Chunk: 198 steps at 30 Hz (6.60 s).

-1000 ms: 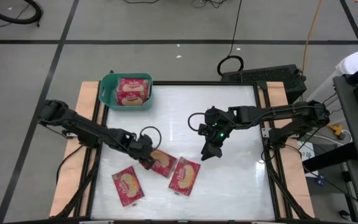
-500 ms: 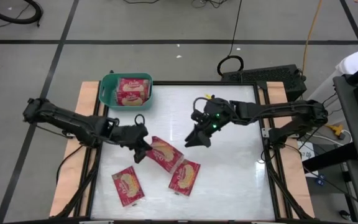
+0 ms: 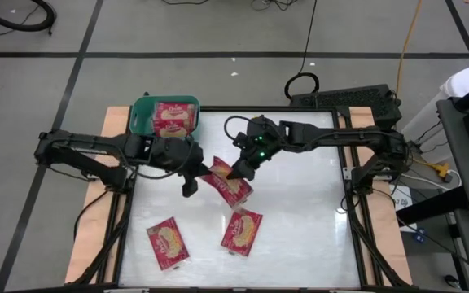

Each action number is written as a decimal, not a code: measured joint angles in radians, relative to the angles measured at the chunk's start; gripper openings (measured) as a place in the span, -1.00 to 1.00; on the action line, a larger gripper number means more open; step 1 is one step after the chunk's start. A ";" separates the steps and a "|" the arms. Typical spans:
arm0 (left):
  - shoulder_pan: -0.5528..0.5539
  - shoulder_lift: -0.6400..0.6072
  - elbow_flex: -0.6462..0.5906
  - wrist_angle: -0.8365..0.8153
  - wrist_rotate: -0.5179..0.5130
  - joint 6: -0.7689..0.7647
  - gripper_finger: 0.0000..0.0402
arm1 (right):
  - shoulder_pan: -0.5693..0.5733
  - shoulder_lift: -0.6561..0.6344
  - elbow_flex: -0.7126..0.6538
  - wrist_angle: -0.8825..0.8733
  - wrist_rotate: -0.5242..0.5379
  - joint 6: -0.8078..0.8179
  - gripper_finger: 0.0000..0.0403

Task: Sort popcorn bags into baskets
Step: Put the red popcorn bag into the green bin

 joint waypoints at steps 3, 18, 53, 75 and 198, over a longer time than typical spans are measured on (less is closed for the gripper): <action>0.038 0.000 0.006 0.012 0.030 0.043 -0.99 | -0.009 0.018 0.001 0.034 -0.002 -0.012 0.10; 0.124 -0.009 0.006 0.059 -0.031 0.100 -0.65 | -0.080 0.030 -0.001 0.126 0.050 0.007 -0.91; 0.366 0.109 0.007 0.789 -0.335 -0.250 0.15 | -0.593 -0.062 -0.001 0.582 0.026 0.120 -0.90; 0.439 0.398 0.007 1.474 -0.286 -0.331 0.10 | -0.586 -0.057 -0.214 1.212 0.170 0.369 -0.90; 0.068 0.424 -0.146 1.714 -0.787 -0.433 0.19 | -0.584 -0.165 -0.222 0.882 -0.156 0.545 -1.00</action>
